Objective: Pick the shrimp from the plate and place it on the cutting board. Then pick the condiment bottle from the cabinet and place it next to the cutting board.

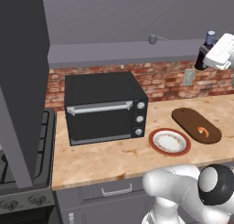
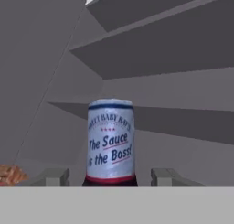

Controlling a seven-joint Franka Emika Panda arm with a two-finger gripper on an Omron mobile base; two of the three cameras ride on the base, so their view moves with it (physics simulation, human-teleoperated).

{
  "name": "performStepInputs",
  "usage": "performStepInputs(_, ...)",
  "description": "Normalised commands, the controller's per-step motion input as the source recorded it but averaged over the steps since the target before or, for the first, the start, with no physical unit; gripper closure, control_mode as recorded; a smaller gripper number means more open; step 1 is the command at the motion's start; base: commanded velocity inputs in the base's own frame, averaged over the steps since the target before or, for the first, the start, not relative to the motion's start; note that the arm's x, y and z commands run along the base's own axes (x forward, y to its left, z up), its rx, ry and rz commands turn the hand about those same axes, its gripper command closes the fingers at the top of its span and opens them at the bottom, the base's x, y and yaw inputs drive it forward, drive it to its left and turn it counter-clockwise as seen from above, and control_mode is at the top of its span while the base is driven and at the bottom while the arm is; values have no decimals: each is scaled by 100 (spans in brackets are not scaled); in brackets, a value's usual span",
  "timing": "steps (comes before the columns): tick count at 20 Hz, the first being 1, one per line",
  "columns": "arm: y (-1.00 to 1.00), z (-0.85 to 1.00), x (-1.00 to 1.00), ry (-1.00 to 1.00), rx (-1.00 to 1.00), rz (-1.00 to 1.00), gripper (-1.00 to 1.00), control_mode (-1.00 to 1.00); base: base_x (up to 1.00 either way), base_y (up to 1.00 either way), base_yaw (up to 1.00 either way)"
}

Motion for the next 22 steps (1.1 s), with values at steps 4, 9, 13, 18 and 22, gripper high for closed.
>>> performStepInputs(4,0,-13,-59,-2,-5,0,100,-100,0,0,0)
performStepInputs(9,0,-12,-63,0,-3,0,100,-100,0,0,0)
performStepInputs(13,0,-5,-65,1,-3,0,100,-100,0,0,0)
performStepInputs(18,0,-10,-64,5,-4,0,100,-100,0,0,0)
performStepInputs(22,-1,-23,-52,6,-6,0,100,-100,0,0,0)
